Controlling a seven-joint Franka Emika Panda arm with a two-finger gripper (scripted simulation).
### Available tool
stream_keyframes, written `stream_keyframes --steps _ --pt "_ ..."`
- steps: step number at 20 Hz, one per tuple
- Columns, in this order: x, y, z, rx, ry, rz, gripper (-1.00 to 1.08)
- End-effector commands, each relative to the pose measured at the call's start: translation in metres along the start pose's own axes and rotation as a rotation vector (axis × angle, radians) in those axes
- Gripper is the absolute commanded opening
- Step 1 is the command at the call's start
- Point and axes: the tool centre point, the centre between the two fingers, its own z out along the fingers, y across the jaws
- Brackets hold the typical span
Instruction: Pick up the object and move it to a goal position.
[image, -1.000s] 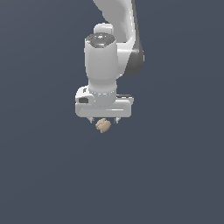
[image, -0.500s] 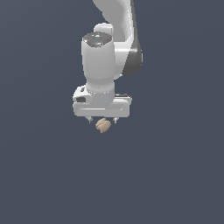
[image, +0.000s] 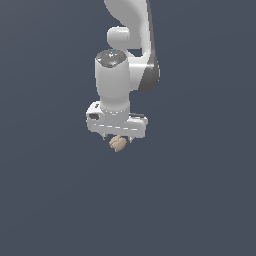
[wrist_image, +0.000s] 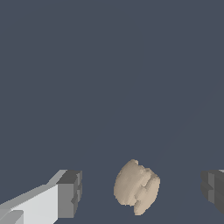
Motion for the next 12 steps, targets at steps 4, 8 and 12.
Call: stream_keyframes --steps 4,8,12 --pt "-0.020 0.006 0.026 -0.003 -0.030 0.143 1.00" --pt "-0.038 0.011 0.046 -0.010 -0.054 0.261 1.00" --pt "-0.055 0.016 0.063 -0.019 -0.075 0.371 1.00"
